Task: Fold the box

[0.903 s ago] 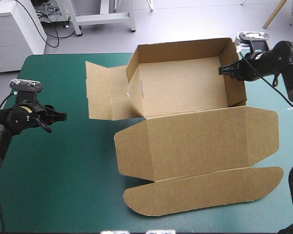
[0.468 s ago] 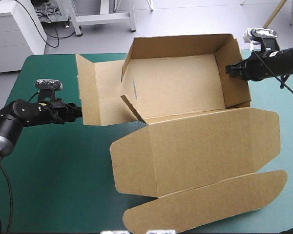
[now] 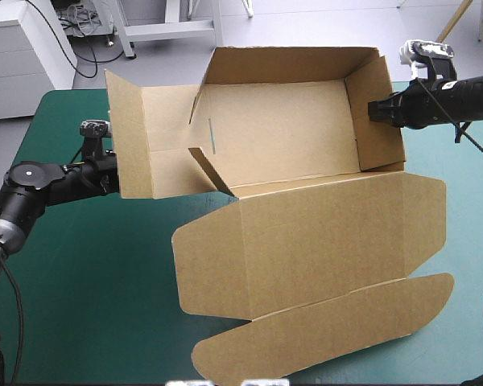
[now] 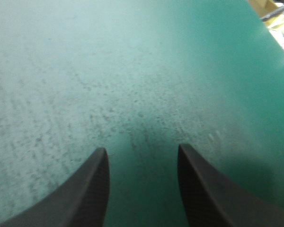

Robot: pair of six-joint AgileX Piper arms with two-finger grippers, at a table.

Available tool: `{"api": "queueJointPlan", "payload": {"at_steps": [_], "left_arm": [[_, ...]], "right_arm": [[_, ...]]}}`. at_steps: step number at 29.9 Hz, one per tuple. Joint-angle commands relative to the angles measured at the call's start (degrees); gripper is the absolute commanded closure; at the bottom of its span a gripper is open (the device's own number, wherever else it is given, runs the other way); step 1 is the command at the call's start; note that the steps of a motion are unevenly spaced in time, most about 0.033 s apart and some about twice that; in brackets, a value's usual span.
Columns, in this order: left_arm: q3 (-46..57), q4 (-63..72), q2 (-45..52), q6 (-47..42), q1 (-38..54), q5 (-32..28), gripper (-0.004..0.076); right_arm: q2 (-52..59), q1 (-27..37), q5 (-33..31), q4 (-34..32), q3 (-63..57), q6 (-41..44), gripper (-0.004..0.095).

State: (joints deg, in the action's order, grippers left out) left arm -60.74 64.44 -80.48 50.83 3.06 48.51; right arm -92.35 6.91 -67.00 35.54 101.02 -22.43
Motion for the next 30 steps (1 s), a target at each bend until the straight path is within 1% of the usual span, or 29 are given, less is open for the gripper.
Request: {"api": "queueJointPlan", "payload": {"at_steps": [1,2,8,11,20,26,30], "left_arm": [[-1.66,9.89,1.78,4.32,0.07,3.94,0.0398],[-1.66,12.19,1.78,5.88,0.07,4.72,0.0398],[-1.66,22.24,1.78,7.66,0.07,8.55,0.0398],[-1.66,25.14,1.78,7.90,0.07,11.61,0.0398],[-1.66,36.05,1.78,9.68,0.07,18.04,0.0394],[-5.57,35.77,1.78,9.00,-1.84,20.76,0.0394],[-10.59,32.94,1.78,7.11,-4.65,20.63,0.0394]], "right_arm": [[1.81,0.58,2.69,4.02,1.90,0.08,0.0927],[1.65,0.58,2.69,4.02,1.90,0.08,0.0927],[1.05,0.58,3.72,3.90,1.90,0.08,0.0927],[1.05,0.58,4.25,3.90,1.90,0.08,0.0927],[1.05,0.58,4.28,3.90,1.90,0.08,0.0927],[1.05,0.58,4.50,3.90,1.90,0.08,0.0927],[1.05,0.58,4.70,3.90,1.90,0.08,0.0927]]}}
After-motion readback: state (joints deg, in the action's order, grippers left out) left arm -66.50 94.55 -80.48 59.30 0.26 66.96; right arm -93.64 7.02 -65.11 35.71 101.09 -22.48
